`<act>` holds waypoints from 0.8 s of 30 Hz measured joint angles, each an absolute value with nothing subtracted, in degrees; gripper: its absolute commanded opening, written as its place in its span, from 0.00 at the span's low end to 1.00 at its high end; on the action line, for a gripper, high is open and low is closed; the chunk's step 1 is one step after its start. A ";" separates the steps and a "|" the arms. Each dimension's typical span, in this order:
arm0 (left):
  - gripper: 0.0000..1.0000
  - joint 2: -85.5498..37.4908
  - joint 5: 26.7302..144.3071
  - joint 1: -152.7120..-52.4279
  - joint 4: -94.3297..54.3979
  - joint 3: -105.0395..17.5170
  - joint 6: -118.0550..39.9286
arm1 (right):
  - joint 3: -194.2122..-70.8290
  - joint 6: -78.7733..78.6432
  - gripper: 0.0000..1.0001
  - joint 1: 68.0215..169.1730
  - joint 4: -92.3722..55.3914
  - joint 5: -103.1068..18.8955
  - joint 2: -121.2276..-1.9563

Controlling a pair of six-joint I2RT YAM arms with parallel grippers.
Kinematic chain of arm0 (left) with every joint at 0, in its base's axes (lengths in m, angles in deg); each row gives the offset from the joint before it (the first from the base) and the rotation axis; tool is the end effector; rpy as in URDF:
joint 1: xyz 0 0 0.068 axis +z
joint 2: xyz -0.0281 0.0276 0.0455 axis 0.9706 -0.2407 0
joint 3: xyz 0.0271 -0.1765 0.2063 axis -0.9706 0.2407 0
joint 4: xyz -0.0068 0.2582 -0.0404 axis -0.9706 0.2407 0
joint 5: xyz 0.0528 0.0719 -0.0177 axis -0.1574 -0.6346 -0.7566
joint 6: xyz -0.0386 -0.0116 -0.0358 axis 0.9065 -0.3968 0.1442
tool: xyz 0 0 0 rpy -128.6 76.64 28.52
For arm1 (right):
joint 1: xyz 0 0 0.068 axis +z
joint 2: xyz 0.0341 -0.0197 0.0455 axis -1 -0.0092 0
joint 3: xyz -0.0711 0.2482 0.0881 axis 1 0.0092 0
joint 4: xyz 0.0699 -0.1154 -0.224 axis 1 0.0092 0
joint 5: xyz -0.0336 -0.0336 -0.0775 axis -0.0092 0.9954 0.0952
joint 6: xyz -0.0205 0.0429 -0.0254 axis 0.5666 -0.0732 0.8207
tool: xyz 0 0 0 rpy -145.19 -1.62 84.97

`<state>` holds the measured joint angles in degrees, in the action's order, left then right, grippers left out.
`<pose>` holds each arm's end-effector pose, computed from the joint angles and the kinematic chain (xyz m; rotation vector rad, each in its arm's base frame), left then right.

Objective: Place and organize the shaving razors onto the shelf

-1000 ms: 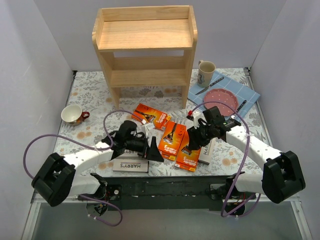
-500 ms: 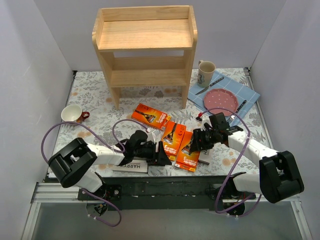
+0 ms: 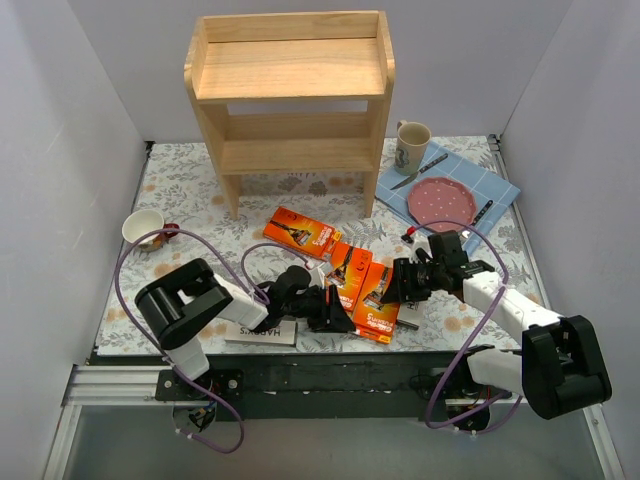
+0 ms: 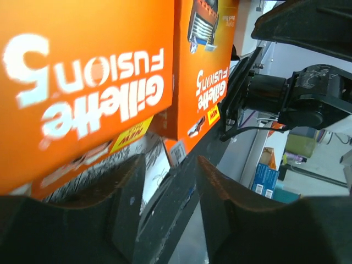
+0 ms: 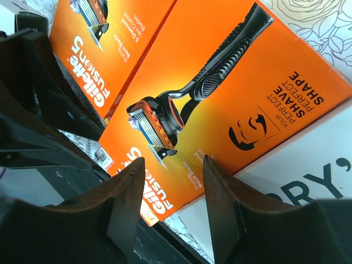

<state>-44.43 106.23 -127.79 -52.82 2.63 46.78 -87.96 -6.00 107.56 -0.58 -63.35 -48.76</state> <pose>0.1554 -0.2249 0.1060 0.6739 -2.4796 1.4512 0.1971 0.0826 0.1716 -0.3238 2.5575 0.8490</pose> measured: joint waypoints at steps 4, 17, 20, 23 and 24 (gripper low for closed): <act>0.31 -47.23 106.36 -128.76 -55.12 1.36 47.83 | -86.45 -6.73 0.55 106.97 -2.05 -63.83 -47.38; 0.00 -49.55 109.55 -127.79 -57.17 0.20 48.40 | -85.84 -9.59 0.72 102.46 -0.50 -68.09 -45.70; 0.00 -49.26 113.03 -125.11 -59.53 0.75 49.06 | -87.15 -9.61 0.72 98.75 3.20 -69.62 -46.07; 0.00 -49.26 117.40 -122.13 -61.32 0.73 50.59 | -87.48 -9.87 0.73 94.46 5.86 -73.42 -47.45; 0.00 -49.26 118.91 -121.22 -61.96 0.68 51.27 | -87.48 -10.18 0.73 93.37 6.59 -74.89 -48.02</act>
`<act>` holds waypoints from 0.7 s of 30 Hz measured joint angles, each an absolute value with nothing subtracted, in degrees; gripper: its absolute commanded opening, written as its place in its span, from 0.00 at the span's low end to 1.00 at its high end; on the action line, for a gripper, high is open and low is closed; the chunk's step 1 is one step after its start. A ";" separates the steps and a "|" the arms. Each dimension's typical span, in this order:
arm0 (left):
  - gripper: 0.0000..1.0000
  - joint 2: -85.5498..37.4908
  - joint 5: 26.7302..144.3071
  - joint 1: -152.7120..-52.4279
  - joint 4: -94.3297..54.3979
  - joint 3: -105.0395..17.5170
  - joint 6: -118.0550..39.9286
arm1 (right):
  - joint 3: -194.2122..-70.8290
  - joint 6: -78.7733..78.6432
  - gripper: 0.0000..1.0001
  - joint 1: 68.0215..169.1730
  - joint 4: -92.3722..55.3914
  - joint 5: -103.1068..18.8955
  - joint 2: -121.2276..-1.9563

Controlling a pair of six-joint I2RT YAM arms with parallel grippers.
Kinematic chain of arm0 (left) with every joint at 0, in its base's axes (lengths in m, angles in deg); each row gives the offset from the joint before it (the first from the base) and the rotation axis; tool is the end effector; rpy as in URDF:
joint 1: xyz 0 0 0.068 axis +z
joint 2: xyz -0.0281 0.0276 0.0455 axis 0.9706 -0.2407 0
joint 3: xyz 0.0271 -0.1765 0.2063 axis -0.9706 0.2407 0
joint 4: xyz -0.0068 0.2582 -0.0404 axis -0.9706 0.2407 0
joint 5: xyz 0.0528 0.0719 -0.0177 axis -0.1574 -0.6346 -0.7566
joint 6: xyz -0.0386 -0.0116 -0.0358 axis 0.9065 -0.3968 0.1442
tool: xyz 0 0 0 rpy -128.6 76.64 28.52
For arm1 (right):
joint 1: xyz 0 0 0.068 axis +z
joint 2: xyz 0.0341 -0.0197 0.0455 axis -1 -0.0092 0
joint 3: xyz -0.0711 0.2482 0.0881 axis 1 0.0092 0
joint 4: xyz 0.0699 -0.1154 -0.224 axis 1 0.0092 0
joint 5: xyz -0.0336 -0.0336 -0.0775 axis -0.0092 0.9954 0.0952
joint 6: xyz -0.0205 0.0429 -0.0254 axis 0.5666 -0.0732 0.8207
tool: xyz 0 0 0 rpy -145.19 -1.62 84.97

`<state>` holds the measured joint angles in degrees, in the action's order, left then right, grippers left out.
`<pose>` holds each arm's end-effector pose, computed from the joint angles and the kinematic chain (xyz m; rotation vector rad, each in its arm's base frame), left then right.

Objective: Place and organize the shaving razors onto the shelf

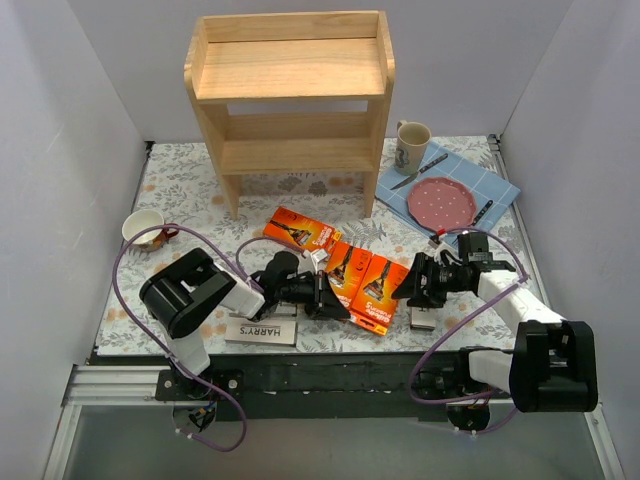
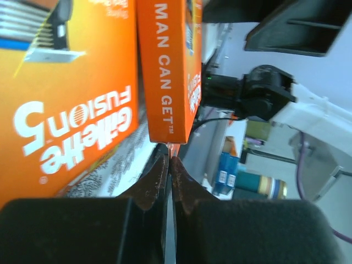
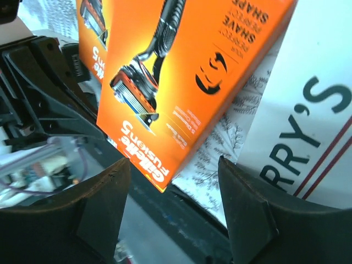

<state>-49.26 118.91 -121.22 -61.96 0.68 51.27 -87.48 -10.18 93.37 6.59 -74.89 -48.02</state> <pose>0.1851 -0.2196 0.1080 0.6383 -2.2698 1.5525 0.1955 0.0365 0.1685 0.0633 2.6173 1.0591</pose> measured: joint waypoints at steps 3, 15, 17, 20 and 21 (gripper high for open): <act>0.00 -49.31 122.67 -119.60 -63.95 0.11 53.19 | -87.30 -11.71 0.74 92.10 7.13 -78.10 -48.85; 0.00 -52.72 131.95 -119.40 -70.94 -5.61 57.93 | -84.09 -23.71 0.59 92.08 -0.21 -87.61 -53.61; 0.00 -53.02 132.50 -119.40 -70.96 -5.61 57.89 | -84.20 -24.41 0.45 92.06 -1.28 -87.68 -54.35; 0.24 -53.09 133.05 -119.36 -69.17 -5.66 56.38 | -85.44 -24.78 0.31 91.43 -1.41 -87.72 -54.99; 0.35 -53.09 133.20 -119.38 -67.34 -5.85 55.29 | -86.47 -24.56 0.27 91.36 -1.37 -88.24 -54.99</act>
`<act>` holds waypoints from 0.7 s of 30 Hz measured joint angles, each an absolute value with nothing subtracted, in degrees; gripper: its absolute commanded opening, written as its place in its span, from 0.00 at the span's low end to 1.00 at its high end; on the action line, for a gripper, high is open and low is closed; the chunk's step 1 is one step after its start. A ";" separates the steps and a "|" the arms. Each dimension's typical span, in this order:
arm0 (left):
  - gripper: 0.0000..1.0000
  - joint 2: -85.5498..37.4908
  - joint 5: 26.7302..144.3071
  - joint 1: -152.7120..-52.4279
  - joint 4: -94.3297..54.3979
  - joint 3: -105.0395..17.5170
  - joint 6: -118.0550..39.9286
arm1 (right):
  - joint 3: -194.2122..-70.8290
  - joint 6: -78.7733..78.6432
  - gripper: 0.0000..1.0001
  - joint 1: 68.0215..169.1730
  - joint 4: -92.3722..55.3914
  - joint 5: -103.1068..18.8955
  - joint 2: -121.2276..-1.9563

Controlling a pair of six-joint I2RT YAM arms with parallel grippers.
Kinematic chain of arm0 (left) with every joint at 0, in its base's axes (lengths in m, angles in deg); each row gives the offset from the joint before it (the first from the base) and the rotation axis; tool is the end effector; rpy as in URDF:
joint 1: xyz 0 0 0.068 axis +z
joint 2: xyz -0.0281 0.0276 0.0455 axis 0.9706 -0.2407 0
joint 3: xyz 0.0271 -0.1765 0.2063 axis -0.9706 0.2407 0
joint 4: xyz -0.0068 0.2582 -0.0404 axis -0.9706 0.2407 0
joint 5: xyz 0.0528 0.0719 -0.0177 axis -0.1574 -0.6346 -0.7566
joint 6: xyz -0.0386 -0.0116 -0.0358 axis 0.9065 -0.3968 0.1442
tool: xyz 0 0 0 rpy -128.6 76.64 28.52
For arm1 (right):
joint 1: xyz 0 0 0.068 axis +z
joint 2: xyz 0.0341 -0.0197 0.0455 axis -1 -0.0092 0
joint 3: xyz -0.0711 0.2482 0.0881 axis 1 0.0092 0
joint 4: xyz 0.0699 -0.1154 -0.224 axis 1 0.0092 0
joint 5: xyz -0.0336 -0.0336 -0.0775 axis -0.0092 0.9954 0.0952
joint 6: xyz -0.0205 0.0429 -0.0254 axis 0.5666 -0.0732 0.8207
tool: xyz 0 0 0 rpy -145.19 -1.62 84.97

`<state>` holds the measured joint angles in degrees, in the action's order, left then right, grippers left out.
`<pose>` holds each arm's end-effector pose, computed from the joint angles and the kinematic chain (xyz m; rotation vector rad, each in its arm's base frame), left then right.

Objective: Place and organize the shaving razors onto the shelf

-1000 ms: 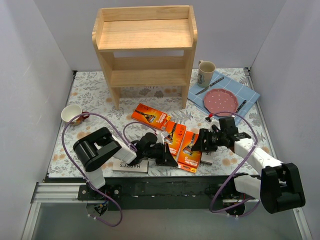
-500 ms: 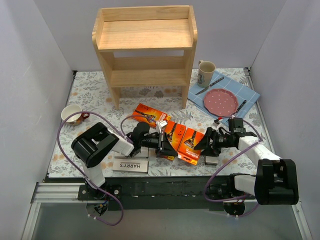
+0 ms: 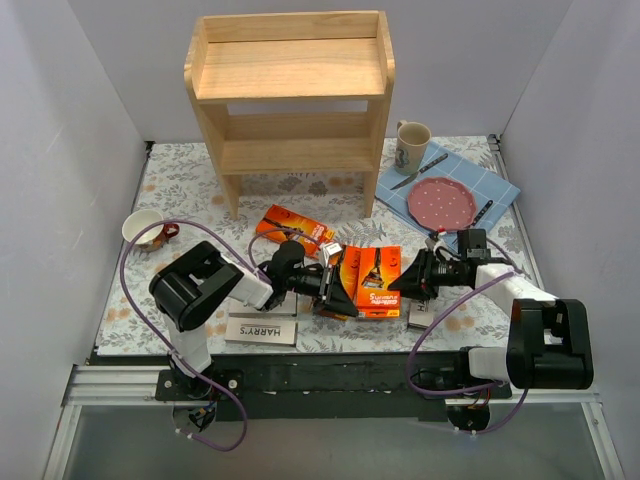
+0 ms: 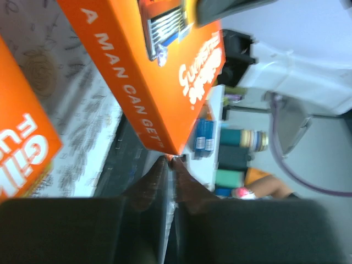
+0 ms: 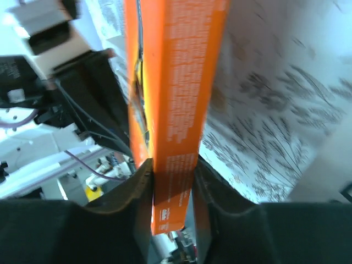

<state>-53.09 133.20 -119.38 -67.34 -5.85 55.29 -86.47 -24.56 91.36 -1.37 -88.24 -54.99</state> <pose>0.2077 -0.2363 0.1257 0.4105 -2.0794 1.6056 0.2080 0.0357 0.1531 0.3491 2.5930 1.4425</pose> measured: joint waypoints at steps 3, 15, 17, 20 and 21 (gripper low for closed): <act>0.51 -52.37 132.81 -119.53 -61.87 -7.19 51.02 | -90.05 -21.98 0.21 91.47 -0.80 -88.81 -54.99; 0.57 -32.76 126.84 -110.90 -16.50 -25.68 15.35 | -114.93 -14.75 0.18 92.87 5.06 -90.84 -63.56; 0.56 -31.03 124.22 -108.82 -10.11 -28.39 8.73 | -121.24 -15.36 0.17 94.36 4.71 -91.28 -67.40; 0.50 -29.75 120.59 -108.30 -3.05 -30.70 1.41 | -128.35 -16.71 0.17 97.26 2.67 -91.74 -71.73; 0.47 -29.68 119.41 -108.45 -0.98 -31.53 -0.84 | -130.29 -17.41 0.16 98.29 2.24 -91.78 -72.89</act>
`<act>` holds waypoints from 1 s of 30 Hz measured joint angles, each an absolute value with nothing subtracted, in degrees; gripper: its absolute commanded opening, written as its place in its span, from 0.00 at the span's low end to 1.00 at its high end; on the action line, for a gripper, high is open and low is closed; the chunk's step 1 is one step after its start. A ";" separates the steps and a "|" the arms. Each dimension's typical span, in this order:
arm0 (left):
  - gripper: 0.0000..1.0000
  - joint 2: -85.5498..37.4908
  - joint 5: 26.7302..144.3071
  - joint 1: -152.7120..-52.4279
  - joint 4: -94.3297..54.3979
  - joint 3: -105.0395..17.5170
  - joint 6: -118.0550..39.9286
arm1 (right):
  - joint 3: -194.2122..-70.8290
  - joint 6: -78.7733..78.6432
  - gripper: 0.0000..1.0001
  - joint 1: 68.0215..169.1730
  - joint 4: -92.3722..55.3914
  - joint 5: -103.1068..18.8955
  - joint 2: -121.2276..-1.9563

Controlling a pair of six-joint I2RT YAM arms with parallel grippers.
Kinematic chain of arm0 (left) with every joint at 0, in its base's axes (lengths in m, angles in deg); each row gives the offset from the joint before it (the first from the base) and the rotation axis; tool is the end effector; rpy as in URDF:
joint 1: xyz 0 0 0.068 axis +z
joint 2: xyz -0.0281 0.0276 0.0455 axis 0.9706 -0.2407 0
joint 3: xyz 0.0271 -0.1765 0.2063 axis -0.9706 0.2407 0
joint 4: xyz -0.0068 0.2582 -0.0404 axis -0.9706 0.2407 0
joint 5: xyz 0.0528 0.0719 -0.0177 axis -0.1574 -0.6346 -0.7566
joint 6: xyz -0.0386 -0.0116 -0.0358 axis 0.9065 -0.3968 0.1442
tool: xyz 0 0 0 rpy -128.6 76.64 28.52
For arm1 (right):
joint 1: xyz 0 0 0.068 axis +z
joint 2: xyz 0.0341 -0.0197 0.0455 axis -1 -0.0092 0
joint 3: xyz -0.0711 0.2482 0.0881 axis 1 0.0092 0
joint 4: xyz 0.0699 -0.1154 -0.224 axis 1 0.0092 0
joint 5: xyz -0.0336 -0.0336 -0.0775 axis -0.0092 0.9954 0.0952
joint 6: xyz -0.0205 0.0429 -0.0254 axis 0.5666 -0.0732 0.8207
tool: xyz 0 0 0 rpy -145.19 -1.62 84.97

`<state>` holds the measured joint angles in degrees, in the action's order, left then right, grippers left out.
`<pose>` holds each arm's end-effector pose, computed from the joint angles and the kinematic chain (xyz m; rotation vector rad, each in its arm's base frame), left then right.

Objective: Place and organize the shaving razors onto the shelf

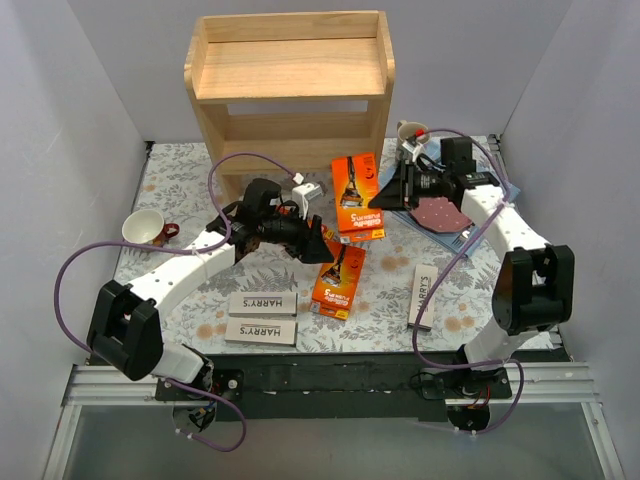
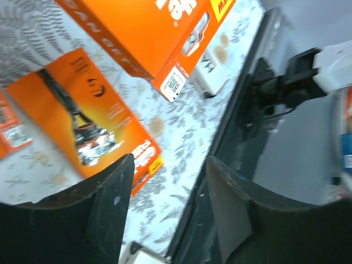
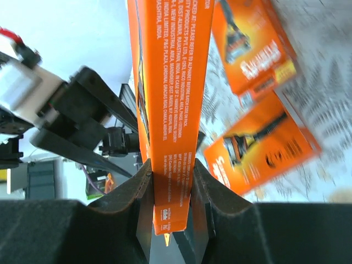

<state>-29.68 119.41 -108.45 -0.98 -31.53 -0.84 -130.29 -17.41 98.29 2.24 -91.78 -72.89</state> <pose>0.2475 -0.1853 0.2802 0.0853 2.5272 -1.5186 0.3445 0.0838 0.2941 -0.2570 2.2450 1.4359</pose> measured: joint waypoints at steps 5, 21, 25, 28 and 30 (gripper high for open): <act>0.00 -29.68 115.32 -108.58 5.69 -33.98 -9.48 | -136.83 -21.33 0.14 101.94 -1.48 -92.05 -77.81; 0.00 -37.96 109.59 -108.67 6.72 -42.66 -16.32 | -141.64 -33.67 0.13 101.81 -10.73 -91.09 -86.03; 0.00 -41.68 106.51 -108.65 4.11 -46.33 -15.90 | -142.51 -34.33 0.25 101.61 -11.21 -89.49 -86.33; 0.00 -43.27 104.79 -108.63 3.77 -48.34 -15.70 | -142.95 -34.68 0.41 101.22 -11.62 -88.42 -86.44; 0.00 -44.11 104.20 -108.63 3.18 -49.39 -15.66 | -143.49 -34.90 0.53 100.85 -11.64 -87.68 -86.44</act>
